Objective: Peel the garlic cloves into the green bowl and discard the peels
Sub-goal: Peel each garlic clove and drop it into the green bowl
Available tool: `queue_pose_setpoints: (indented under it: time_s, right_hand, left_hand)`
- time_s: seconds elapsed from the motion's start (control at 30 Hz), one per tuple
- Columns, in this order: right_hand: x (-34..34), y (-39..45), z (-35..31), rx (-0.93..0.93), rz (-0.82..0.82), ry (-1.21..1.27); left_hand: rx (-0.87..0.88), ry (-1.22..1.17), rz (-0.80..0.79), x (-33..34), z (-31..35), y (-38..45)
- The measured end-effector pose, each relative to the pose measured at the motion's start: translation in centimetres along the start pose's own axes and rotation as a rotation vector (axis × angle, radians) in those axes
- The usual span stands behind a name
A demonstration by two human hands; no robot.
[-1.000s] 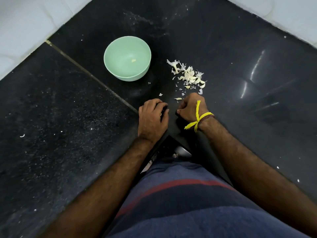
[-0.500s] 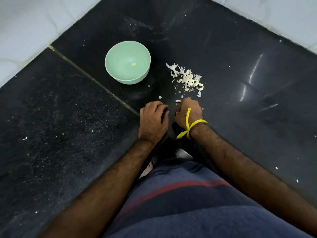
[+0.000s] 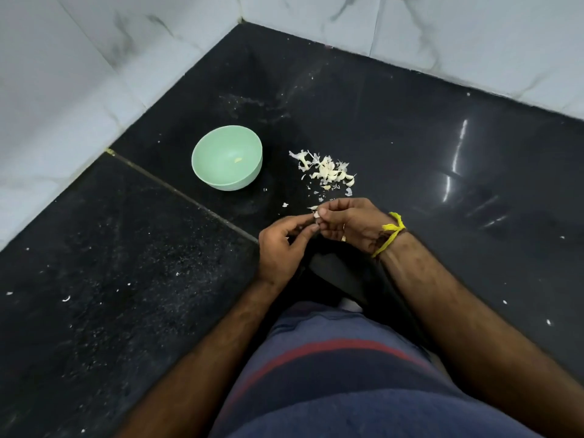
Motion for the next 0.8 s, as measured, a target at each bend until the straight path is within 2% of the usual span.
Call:
queue_pose_setpoints:
  time_s: [0.13, 0.43, 0.6, 0.8]
  right_hand:
    - [0.2, -0.2, -0.5, -0.044, -0.06, -0.019]
    - [1.9, -0.4, -1.3, -0.248, -0.131, -0.254]
    - [2.8, 0.1, -0.7, -0.377, -0.112, -0.432]
    - [3.1, 0.1, 0.1, -0.357, -0.155, -0.416]
  left_hand:
    - [-0.058, -0.095, -0.033, -0.8, 0.4, 0.3]
    - [-0.065, -0.093, 0.111, -1.7, 0.8, -0.7]
    - [-0.114, -0.089, 0.154, -2.1, 0.1, -1.2]
    - [-0.143, -0.036, 0.173, -2.5, -0.4, -0.6]
Point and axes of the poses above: each hand's wrist, its own y-axis towards the middle knuckle, its own x-axis out of the palm, z = x × y, the point moved 4 cm from there along y, towards the middle knuckle, and after that the axes turned 14 degrees about y, right-handed, at the moved point
